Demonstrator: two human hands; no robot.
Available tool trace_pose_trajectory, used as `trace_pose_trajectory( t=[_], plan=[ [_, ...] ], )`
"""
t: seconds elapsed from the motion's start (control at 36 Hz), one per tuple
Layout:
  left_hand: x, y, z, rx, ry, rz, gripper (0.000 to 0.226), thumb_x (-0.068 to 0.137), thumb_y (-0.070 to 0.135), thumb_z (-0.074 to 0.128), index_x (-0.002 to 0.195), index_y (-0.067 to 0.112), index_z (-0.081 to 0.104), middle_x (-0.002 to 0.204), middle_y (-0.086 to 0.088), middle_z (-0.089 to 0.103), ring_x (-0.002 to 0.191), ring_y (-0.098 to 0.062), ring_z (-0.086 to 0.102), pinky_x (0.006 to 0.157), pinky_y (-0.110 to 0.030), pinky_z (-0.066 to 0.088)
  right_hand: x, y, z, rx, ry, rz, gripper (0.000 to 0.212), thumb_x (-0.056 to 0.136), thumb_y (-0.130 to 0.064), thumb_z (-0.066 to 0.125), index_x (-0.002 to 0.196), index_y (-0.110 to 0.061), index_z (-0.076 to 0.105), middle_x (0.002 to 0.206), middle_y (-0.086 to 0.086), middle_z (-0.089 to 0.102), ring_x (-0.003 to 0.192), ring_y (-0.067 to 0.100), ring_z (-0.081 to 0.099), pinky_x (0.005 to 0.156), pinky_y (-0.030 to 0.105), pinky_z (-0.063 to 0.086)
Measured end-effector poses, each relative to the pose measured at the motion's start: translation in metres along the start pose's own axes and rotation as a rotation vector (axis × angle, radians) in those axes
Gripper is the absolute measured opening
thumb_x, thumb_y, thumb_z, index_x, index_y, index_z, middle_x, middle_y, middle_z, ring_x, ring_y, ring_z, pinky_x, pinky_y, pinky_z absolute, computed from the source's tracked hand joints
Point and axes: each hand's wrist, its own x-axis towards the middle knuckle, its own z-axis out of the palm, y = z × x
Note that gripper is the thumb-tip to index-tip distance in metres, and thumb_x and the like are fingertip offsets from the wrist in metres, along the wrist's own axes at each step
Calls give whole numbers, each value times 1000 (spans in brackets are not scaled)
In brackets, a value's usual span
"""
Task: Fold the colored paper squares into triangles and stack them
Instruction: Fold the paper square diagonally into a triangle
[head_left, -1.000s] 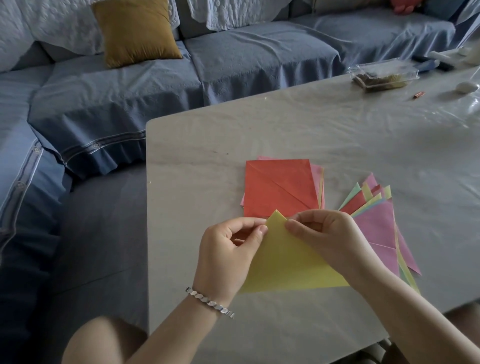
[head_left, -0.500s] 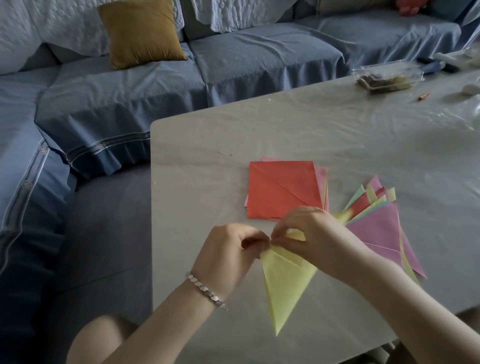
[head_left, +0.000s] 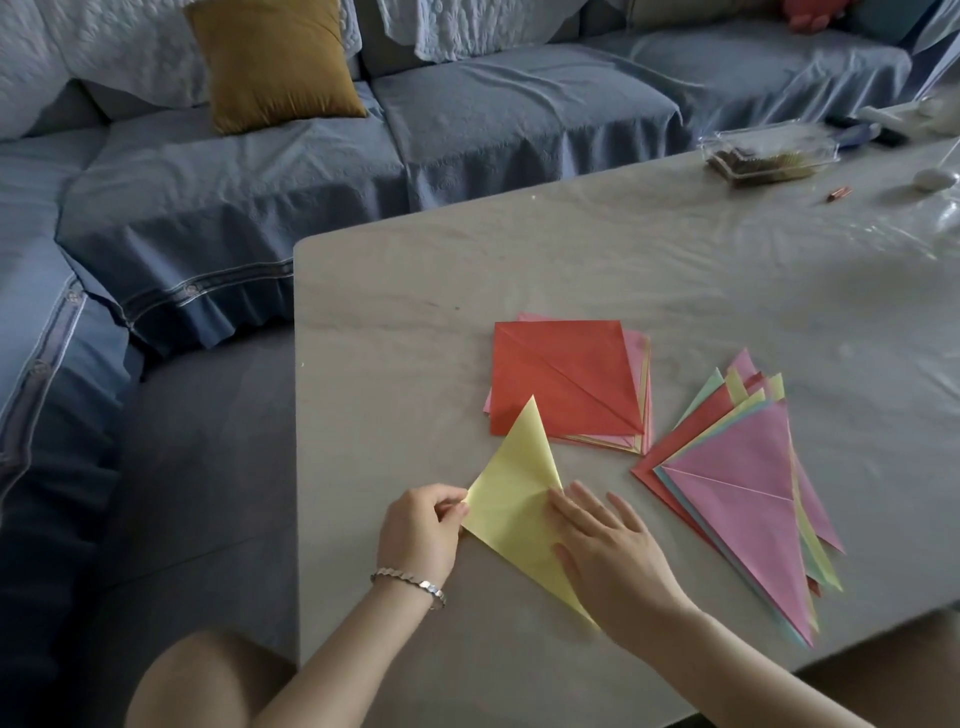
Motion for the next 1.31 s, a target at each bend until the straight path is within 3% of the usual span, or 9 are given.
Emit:
trace_pose_trajectory(
  t=[0.08,0.22,0.28,0.33,0.42,0.5,0.83,1.14,1.31],
  plan=[
    [1,-1,0,19,-6,16,15,83,7,62,92,13,73,82,0,72,72,-11,61,67,-19,44,9,5,1,-65,93,60,61,98,-29,14,100,-16,73,111,-5,68,110,22,61,97,40,37],
    [2,-3,0,25,-4,37,14,83,6,63,90,12,74,85,0,73,71,-8,60,61,-10,42,38,13,-10,-129,129,41,38,78,-28,42,92,-13,74,102,-4,70,109,24,62,82,43,53],
    [3,-4,0,29,1,49,13,83,7,64,90,11,74,85,-1,73,70,-8,59,59,-3,39,51,16,-14,-155,140,23,26,69,-27,71,89,-12,75,100,-3,71,107,26,63,80,44,53],
    [3,-4,0,35,6,59,13,83,6,64,91,9,74,86,-4,73,70,-9,58,58,-3,39,63,18,-18,-160,119,21,40,55,-27,85,91,-11,74,102,-2,71,108,26,62,81,45,52],
    [3,-4,-1,45,6,57,14,83,6,63,93,8,73,88,-5,73,73,-12,60,56,-3,38,78,18,-24,-151,4,-8,47,89,-29,57,131,-9,51,141,-1,45,140,25,25,109,45,26],
    [3,-4,-1,43,-6,41,15,84,7,62,94,9,73,90,-4,73,81,-17,65,62,-14,40,91,25,-25,-150,-60,7,47,101,-27,24,146,-16,22,155,-7,14,144,18,-7,115,38,3],
    [1,-5,2,-9,3,-18,15,85,9,61,95,10,72,82,-6,72,72,-16,63,60,-14,38,119,36,-37,4,-139,91,49,101,-35,29,147,-22,19,156,-11,8,143,14,-10,115,38,6],
    [5,-8,2,-33,2,-35,12,83,7,62,87,12,73,75,-3,70,69,-16,63,63,-19,43,79,50,-40,-9,-267,2,100,76,-67,52,149,-22,1,156,-8,-8,142,14,-16,117,40,4],
    [6,-10,3,-30,18,-39,11,84,7,63,88,11,72,68,4,63,61,-7,59,51,-4,40,45,44,-37,27,-284,-70,100,72,-64,60,148,-31,5,156,-11,-7,142,14,-15,114,34,-1]
  ],
)
